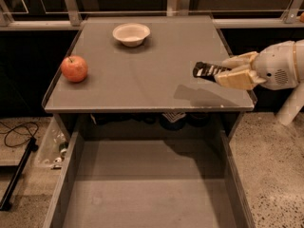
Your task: Place rxbar chocolate into top drawer
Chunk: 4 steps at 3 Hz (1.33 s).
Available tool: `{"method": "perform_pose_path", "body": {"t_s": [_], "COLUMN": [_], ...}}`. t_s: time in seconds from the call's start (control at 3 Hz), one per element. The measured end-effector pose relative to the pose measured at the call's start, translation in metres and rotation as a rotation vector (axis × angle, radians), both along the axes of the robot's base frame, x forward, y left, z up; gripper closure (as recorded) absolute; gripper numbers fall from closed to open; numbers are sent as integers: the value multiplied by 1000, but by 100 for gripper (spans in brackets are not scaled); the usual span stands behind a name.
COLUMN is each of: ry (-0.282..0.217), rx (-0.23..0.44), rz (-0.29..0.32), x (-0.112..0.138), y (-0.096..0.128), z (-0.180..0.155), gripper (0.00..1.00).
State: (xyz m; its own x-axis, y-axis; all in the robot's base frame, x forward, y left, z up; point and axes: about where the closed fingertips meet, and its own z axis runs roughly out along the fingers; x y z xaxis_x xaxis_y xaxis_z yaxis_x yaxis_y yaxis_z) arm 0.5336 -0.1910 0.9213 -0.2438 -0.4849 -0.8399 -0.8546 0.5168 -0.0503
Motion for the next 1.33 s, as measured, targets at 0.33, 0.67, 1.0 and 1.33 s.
{"method": "perform_pose_path", "body": {"t_s": [0.33, 0.67, 1.0, 1.33], "ry": [89, 211, 305, 305], "rx": [5, -3, -20, -20], "rz": [33, 86, 146, 146], "x": [-31, -46, -59, -59], "y": [-8, -11, -13, -13], "z": [-19, -51, -80, -80], "gripper": [100, 100, 100, 100]}}
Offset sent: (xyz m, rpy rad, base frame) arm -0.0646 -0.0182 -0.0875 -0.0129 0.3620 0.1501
